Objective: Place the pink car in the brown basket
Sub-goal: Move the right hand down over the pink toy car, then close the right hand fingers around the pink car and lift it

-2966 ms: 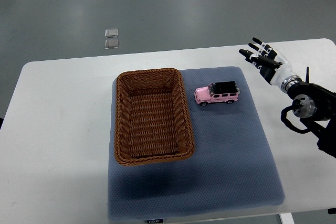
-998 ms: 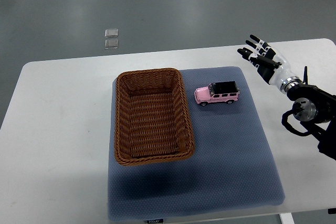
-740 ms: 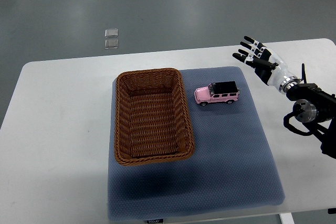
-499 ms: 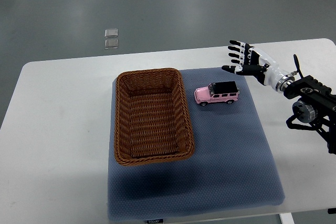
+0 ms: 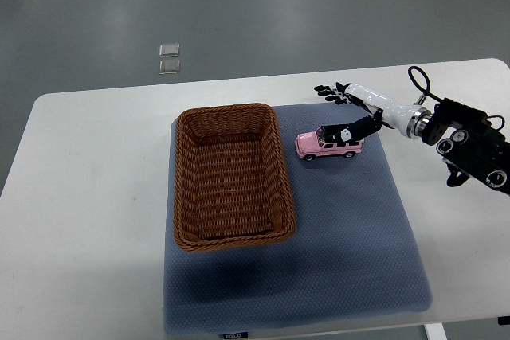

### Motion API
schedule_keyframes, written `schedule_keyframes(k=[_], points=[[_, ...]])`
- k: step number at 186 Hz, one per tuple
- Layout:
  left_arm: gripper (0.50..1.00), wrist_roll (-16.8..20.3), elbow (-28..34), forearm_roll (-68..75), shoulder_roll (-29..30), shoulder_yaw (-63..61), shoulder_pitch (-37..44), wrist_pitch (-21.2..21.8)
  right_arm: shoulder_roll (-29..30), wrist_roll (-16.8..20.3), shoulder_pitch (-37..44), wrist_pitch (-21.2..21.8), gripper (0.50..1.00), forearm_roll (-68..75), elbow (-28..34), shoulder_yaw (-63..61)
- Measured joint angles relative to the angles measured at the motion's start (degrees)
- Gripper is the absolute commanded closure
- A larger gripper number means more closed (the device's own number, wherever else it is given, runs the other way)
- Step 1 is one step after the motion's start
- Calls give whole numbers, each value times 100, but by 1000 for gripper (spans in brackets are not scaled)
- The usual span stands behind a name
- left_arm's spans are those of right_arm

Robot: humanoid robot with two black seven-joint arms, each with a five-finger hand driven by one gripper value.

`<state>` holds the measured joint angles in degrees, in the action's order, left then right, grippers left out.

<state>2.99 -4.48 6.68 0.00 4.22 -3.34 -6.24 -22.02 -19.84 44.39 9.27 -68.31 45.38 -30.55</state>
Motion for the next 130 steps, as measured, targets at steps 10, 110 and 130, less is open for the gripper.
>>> schedule_keyframes(k=[10, 110, 130], points=[[500, 0, 1, 0, 0, 0, 0, 0, -120, -47, 102, -2, 589, -33, 3, 227], [500, 0, 9, 0, 0, 0, -18, 0, -282, -100, 401, -182, 630, -556, 82, 1059], [500, 0, 9, 0, 0, 0, -18, 0, -271, -92, 401, -335, 634, -586, 52, 1284]])
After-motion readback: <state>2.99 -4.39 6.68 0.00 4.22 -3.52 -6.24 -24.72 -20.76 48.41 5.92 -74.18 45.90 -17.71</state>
